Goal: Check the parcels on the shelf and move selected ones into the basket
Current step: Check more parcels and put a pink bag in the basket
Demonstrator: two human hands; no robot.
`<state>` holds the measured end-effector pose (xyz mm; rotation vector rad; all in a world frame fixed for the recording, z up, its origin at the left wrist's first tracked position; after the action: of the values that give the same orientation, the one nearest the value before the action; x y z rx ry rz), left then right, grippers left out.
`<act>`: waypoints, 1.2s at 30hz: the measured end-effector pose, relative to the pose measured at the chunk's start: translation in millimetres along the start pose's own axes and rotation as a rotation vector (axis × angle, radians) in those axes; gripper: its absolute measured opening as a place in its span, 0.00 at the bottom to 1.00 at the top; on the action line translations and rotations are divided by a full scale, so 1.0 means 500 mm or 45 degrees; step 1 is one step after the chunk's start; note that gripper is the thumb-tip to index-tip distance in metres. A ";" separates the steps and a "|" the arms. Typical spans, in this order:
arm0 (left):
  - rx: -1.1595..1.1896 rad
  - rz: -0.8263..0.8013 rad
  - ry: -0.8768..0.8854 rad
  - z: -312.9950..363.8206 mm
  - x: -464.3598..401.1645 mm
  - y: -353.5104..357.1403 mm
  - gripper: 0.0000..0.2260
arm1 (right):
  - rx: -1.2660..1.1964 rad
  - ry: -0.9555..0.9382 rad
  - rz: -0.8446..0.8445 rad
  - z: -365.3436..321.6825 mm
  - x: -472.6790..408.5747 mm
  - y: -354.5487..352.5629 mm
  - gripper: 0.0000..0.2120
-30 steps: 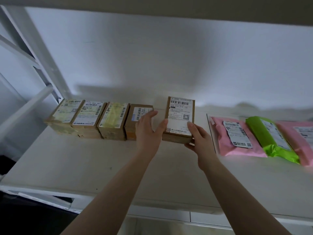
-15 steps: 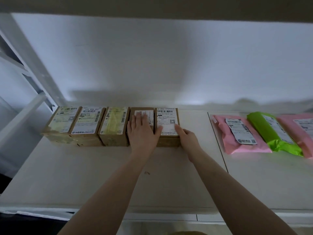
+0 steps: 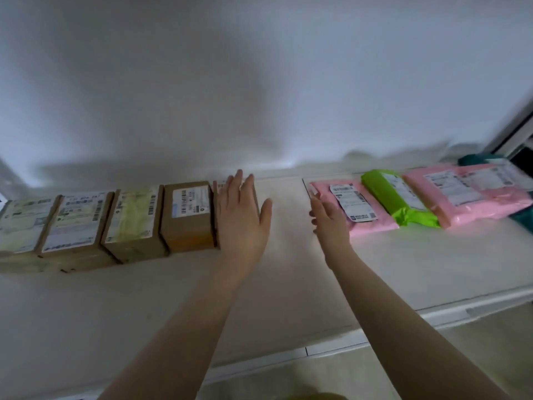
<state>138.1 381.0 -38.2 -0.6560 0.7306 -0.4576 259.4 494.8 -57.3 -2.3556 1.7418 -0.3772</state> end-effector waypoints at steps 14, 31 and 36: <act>1.095 -0.287 -1.065 0.267 0.006 0.320 0.13 | 0.663 -0.355 -0.085 0.129 -0.161 -0.246 0.33; 1.161 -0.106 -1.125 0.282 0.072 0.162 0.13 | -0.118 -0.031 -0.625 0.070 -0.191 -0.276 0.23; 1.181 -0.101 -1.133 0.294 0.091 0.117 0.13 | -0.362 0.115 -0.824 0.079 -0.177 -0.268 0.15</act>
<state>284.9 452.2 -16.6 0.0356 -0.3710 -0.4598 368.8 618.5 -63.2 -3.1247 1.0685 -0.3409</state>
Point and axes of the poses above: each hand's wrist, its own x-axis away from the middle knuckle, its own y-axis out of the palm, z = x × y, the point moved 1 cm from there along -x, towards the middle knuckle, and after that the axes turned 2 degrees about z, right-handed, at the moved point
